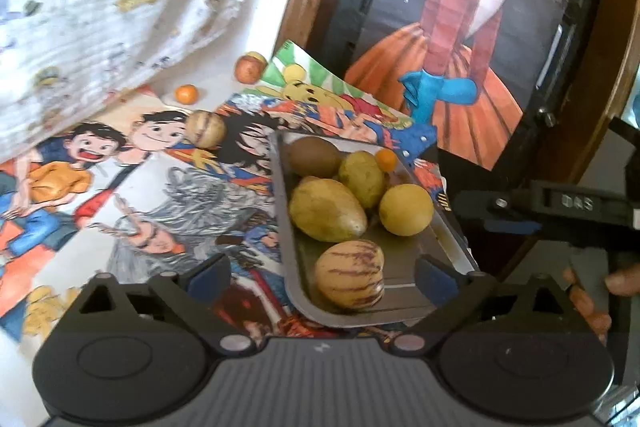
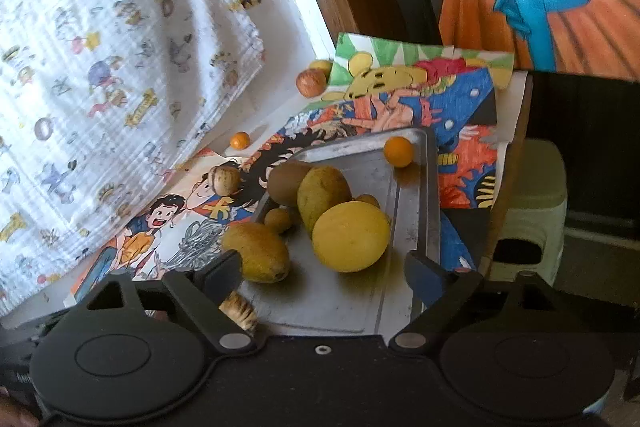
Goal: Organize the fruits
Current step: 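Lift both tools away from the tray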
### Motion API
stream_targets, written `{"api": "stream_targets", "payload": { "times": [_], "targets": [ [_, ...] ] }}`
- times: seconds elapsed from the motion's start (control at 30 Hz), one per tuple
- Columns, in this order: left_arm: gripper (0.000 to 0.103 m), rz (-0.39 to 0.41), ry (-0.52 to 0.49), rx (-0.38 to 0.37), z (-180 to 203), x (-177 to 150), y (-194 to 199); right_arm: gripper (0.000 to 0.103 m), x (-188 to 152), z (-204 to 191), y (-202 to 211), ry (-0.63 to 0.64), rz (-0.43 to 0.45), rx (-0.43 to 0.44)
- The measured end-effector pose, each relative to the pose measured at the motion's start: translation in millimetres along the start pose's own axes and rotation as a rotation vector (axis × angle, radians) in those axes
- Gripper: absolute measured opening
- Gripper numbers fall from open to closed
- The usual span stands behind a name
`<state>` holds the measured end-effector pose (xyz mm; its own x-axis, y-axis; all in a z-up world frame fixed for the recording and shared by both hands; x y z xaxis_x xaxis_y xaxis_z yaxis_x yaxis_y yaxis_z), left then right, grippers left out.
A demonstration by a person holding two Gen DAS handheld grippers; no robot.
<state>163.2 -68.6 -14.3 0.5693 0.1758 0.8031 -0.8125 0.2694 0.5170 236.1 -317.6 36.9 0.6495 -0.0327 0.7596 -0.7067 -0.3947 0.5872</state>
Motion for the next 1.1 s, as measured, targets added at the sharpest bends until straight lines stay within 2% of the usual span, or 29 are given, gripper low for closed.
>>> {"api": "stream_targets", "payload": {
  "times": [0.23, 0.47, 0.77, 1.1],
  "targets": [
    [0.102, 0.015, -0.022, 0.052, -10, -6, 25, 0.1, -19, -23, 31, 0.069, 0.036, -0.019],
    [0.102, -0.012, -0.044, 0.09, -19, -19, 38, 0.102, -45, -42, 51, 0.131, 0.039, -0.052],
    [0.102, -0.047, -0.054, 0.149, -31, -31, 52, 0.102, -77, -57, 59, 0.112, -0.011, -0.069],
    [0.102, -0.073, -0.018, 0.197, -50, -38, 62, 0.102, -97, -83, 56, 0.161, -0.074, -0.041]
  ]
}}
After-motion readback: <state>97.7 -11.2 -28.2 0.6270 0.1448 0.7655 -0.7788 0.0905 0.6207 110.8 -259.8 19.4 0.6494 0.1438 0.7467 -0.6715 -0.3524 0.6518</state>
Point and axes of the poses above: each gripper's, at about its wrist camera, not at the fingertips, and y roughly against the way its jaws point, z to its right, x to its top, the point moved 5 cm from there along -y, roughly the way its jaws point, and after that the axes turned 2 degrees about z, right-handed, at the moved point
